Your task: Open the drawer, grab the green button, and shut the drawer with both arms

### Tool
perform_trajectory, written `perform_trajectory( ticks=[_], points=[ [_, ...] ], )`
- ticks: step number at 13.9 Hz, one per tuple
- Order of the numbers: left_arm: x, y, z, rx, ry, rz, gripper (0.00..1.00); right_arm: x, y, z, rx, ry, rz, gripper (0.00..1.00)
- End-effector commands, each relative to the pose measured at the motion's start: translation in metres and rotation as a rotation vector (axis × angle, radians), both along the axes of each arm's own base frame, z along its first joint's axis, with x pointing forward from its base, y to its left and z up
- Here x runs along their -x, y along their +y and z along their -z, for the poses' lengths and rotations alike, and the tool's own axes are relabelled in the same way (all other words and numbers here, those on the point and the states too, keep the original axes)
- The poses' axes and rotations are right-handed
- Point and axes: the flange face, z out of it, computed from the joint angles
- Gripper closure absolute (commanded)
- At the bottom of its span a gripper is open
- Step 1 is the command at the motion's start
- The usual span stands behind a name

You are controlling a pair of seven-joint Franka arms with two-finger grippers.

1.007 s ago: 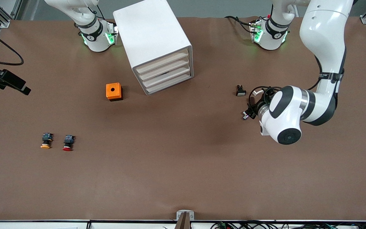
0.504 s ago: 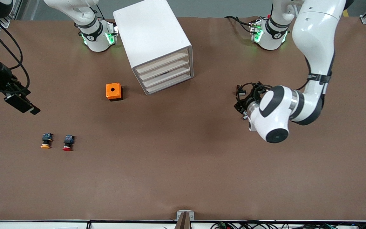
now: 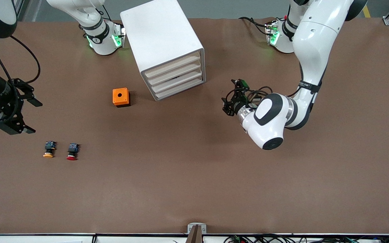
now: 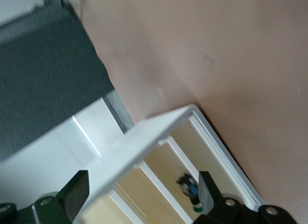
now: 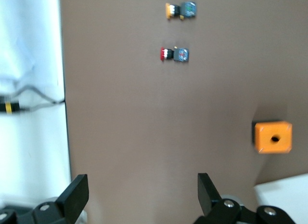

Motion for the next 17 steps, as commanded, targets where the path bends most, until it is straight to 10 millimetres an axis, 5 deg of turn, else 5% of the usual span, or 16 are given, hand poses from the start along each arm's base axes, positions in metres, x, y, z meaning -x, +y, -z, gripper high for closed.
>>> perform_trajectory(
  ticks=[1, 3, 6, 10, 17],
  points=[
    [0.013, -0.051, 0.007, -0.063, 0.053, -0.112, 0.00, -0.014, -0.002, 0.017, -0.017, 0.032, 0.165, 0.00],
    [0.026, -0.088, 0.013, -0.107, 0.083, -0.202, 0.00, -0.015, -0.002, 0.022, -0.016, 0.041, 0.165, 0.00],
    [0.038, -0.113, 0.034, -0.170, 0.126, -0.284, 0.07, -0.018, 0.001, 0.035, -0.007, 0.069, 0.155, 0.00],
    [0.053, -0.131, 0.070, -0.195, 0.141, -0.295, 0.42, -0.020, 0.021, 0.049, 0.056, 0.088, 0.101, 0.00],
    [0.097, -0.163, 0.096, -0.339, 0.221, -0.276, 0.46, -0.019, 0.065, 0.067, 0.083, 0.117, -0.096, 0.00]
  ],
)
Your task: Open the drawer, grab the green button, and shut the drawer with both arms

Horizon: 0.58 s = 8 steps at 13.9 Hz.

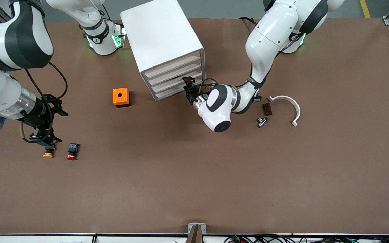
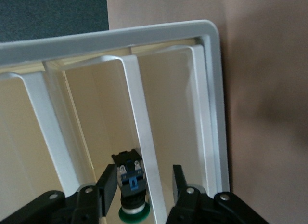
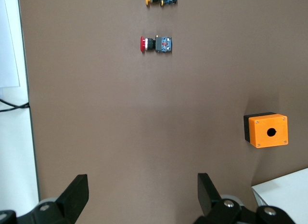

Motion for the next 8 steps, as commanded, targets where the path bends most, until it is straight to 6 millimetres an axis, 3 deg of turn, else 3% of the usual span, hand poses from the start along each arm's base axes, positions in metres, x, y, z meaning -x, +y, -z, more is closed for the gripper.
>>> perform_trajectory(
  ticks=[1, 2, 5, 8],
  points=[
    [0.003, -0.007, 0.001, -0.029, 0.017, -0.010, 0.47, -0.002, 0.022, 0.010, 0.037, 0.023, -0.063, 0.00],
    [0.005, -0.009, 0.002, -0.032, 0.020, -0.008, 0.55, -0.001, 0.032, 0.017, 0.057, 0.040, -0.086, 0.00],
    [0.019, -0.013, 0.023, -0.051, 0.045, 0.010, 0.58, 0.007, 0.083, 0.029, 0.125, 0.044, -0.183, 0.00],
    [0.020, -0.014, 0.026, -0.048, 0.037, 0.016, 0.84, 0.017, 0.124, 0.043, 0.150, 0.063, -0.338, 0.00]
  ],
)
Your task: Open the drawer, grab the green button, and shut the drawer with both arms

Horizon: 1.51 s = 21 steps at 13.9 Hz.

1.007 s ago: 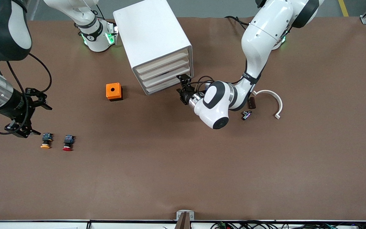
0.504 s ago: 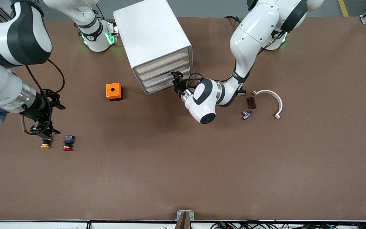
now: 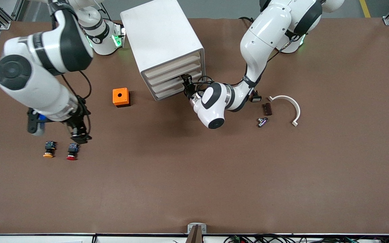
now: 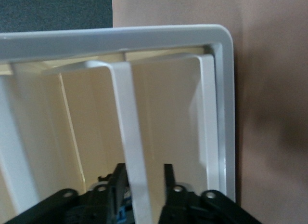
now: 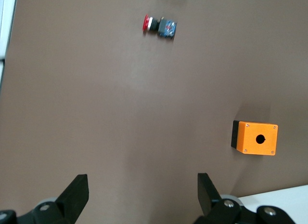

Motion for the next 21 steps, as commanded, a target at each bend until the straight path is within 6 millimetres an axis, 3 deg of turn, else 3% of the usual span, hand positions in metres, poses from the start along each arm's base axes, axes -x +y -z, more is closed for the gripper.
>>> perform_trajectory(
  ticks=[1, 2, 3, 6, 10, 14, 16, 18, 21],
  points=[
    [-0.005, -0.002, 0.000, 0.001, -0.010, -0.007, 0.93, 0.007, 0.031, 0.009, 0.026, 0.024, -0.128, 0.00],
    [-0.010, 0.000, -0.002, 0.002, -0.021, -0.011, 1.00, 0.010, 0.044, 0.017, -0.005, 0.050, -0.136, 0.00],
    [-0.021, 0.009, -0.003, -0.004, -0.031, -0.028, 1.00, 0.016, 0.064, 0.023, -0.075, 0.080, -0.135, 0.00],
    [-0.055, 0.031, -0.011, 0.021, -0.079, -0.063, 1.00, 0.027, 0.092, 0.019, -0.171, 0.108, -0.143, 0.00],
    [-0.109, 0.074, -0.024, 0.069, -0.134, -0.134, 1.00, 0.068, 0.172, 0.037, -0.146, 0.130, -0.273, 0.00],
    [-0.133, 0.104, -0.020, 0.141, -0.226, -0.108, 0.99, 0.076, 0.198, 0.058, -0.150, 0.136, -0.239, 0.00],
    [-0.144, 0.119, -0.019, 0.195, -0.269, -0.094, 0.01, 0.085, 0.214, 0.072, -0.135, 0.152, -0.236, 0.00],
    [-0.149, 0.122, -0.026, 0.202, -0.281, -0.100, 0.00, 0.089, 0.225, 0.085, -0.135, 0.163, -0.243, 0.00],
    [-0.182, 0.140, -0.051, 0.228, -0.393, -0.088, 0.00, 0.090, 0.238, 0.104, -0.133, 0.152, -0.182, 0.00]
  ],
)
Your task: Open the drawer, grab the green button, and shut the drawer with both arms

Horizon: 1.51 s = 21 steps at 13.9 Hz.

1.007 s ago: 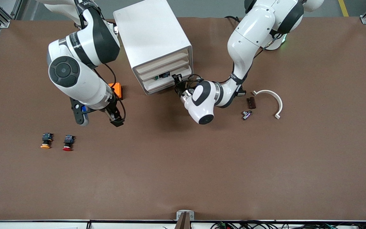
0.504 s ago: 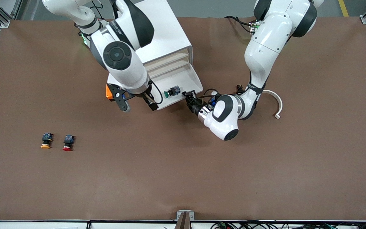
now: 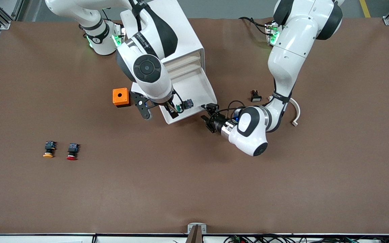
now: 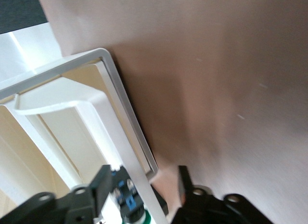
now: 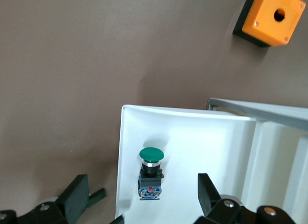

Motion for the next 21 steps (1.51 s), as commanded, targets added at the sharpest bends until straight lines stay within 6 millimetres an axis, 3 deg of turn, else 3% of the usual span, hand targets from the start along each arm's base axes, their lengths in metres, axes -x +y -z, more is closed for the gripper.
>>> perform_trajectory(
  ticks=[1, 5, 6, 8, 11, 15, 18, 21],
  points=[
    [-0.029, 0.012, -0.024, 0.016, -0.133, 0.033, 0.00, 0.004, 0.023, 0.015, -0.014, -0.007, 0.027, 0.00],
    [-0.053, 0.054, -0.079, 0.080, -0.377, 0.238, 0.00, -0.002, 0.030, 0.057, 0.001, 0.005, 0.106, 0.00],
    [-0.059, 0.066, -0.084, 0.061, -0.426, 0.277, 0.00, 0.002, 0.035, 0.067, 0.010, 0.014, 0.100, 0.00],
    [-0.074, 0.106, -0.100, 0.004, -0.520, 0.377, 0.00, 0.007, 0.040, 0.079, 0.020, 0.028, 0.087, 0.00],
    [-0.070, 0.109, -0.153, -0.034, -0.675, 0.648, 0.00, 0.021, 0.053, 0.091, 0.037, 0.045, 0.051, 0.00],
    [-0.075, 0.132, -0.186, 0.025, -0.841, 1.108, 0.00, 0.050, 0.079, 0.100, 0.053, 0.057, -0.007, 0.00],
    [-0.080, 0.145, -0.174, 0.031, -0.847, 1.128, 0.00, 0.051, 0.078, 0.115, 0.067, 0.071, -0.010, 0.00],
    [-0.081, 0.137, -0.168, 0.019, -0.865, 1.144, 0.00, 0.047, 0.075, 0.125, 0.070, 0.076, -0.002, 0.00]
  ],
)
